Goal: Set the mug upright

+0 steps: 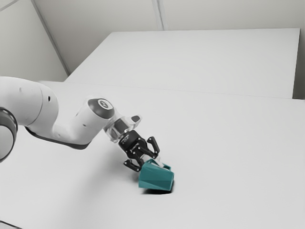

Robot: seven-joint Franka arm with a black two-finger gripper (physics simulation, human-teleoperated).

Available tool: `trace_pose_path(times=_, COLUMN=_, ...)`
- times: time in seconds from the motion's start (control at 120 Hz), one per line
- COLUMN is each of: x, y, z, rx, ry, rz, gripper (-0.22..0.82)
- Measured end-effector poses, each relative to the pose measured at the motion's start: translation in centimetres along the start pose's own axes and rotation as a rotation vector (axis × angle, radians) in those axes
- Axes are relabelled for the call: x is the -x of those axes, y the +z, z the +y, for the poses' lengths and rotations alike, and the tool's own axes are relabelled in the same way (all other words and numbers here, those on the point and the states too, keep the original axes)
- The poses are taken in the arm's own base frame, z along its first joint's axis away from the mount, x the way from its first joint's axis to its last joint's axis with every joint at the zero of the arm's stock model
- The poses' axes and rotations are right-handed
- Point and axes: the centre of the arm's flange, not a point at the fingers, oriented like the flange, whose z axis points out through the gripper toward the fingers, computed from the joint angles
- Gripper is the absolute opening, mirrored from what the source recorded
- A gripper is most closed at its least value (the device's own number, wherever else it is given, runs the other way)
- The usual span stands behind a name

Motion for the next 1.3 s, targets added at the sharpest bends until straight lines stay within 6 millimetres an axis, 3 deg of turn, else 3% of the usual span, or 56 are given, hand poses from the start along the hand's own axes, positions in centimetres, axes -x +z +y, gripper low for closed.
trace_pose_path(times=0.275, x=1.4, y=0.1, z=3.3, rx=-0.015, ry=0.068, rz=0.028, gripper=-0.11)
trace_pose_path(times=0.608, x=3.2, y=0.5, z=5.4, rx=-0.057, ry=0.121, rz=0.063, gripper=-0.17)
trace_pose_path(times=0.875, x=6.6, y=-3.1, z=7.7, rx=-0.278, ry=0.274, rz=0.251, gripper=-0.18)
trace_pose_path(times=1.117, x=6.7, y=-6.9, z=8.4, rx=-0.530, ry=0.358, rz=0.426, gripper=-0.18)
trace_pose_path(times=1.3, x=5.8, y=-9.8, z=7.8, rx=-0.695, ry=0.377, rz=0.525, gripper=-0.18)
